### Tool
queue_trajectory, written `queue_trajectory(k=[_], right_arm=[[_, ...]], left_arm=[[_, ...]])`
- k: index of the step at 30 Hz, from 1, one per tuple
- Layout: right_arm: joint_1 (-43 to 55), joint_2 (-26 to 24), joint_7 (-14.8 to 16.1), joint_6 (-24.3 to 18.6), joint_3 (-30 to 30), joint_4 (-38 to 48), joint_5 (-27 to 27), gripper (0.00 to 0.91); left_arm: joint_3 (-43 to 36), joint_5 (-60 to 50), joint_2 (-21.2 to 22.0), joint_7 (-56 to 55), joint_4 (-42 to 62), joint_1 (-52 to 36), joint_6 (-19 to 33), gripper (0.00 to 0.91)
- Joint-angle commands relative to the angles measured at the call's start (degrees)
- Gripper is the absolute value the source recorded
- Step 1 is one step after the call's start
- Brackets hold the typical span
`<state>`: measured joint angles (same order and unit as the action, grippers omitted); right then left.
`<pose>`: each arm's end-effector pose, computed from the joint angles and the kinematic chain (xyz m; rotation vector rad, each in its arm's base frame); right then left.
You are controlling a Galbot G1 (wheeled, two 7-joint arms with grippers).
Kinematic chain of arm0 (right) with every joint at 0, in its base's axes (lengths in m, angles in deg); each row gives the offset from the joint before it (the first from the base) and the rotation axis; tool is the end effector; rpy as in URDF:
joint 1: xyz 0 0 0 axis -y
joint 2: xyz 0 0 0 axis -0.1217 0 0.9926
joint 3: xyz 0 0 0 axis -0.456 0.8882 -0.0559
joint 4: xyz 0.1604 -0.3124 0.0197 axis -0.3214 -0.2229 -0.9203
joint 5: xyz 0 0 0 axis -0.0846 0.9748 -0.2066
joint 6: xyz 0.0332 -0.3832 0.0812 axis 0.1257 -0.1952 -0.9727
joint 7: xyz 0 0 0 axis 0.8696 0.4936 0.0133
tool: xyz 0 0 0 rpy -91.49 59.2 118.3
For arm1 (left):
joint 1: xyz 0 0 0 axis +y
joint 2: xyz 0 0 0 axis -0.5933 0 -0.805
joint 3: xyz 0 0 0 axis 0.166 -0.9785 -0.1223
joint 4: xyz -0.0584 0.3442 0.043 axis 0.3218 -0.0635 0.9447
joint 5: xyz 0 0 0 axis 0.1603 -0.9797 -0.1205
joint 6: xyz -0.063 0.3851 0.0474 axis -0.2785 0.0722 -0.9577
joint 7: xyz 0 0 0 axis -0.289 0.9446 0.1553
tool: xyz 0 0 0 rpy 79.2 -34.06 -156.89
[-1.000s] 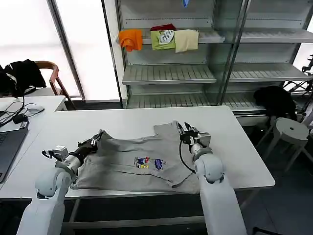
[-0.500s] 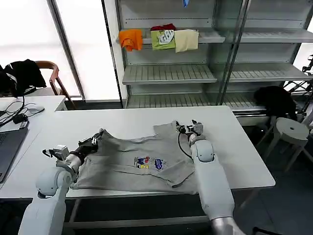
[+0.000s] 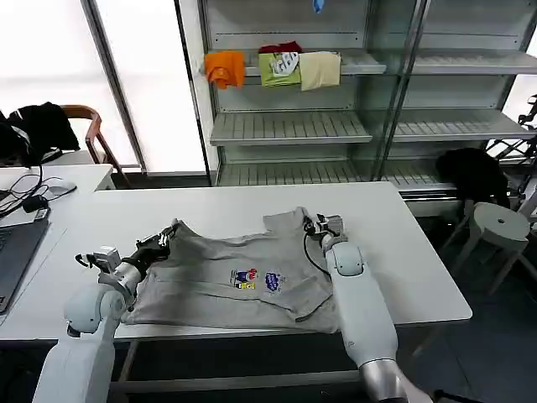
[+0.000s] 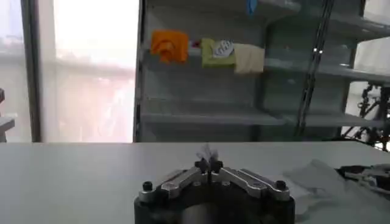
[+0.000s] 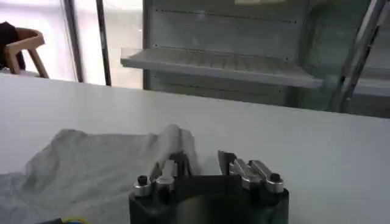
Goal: Fold and organize the clothes.
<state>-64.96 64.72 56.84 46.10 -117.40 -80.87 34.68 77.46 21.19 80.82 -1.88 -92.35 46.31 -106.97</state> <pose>0.5791 0.0297 -0.3029 0.2866 -2.7145 0.1430 0.4255 0.1544 -0.2456 -0.3908 -2.8979 0.1451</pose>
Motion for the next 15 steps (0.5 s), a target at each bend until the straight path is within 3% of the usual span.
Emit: queue_trajectory(k=[1,11,15], right_arm=[[-0.5,2.9,1.3,0.4,0.0,1.0,-0.5,0.0],[-2.8,2.9,-1.2,0.9,0.9,-7.0,-6.1,0.0],[-5.4,2.9,-3.2,-0.5,2.7,-15.9,-8.7,0.0]], left_arm=[[0.1,0.1,0.0,0.1,-0.1,0.2,0.2,0.0],[0.4,0.3,0.0,0.0,-1.1,0.3,0.1,0.0],[0.4,0.5,-0.1,0.0,-1.5,0.5,0.1,0.0]])
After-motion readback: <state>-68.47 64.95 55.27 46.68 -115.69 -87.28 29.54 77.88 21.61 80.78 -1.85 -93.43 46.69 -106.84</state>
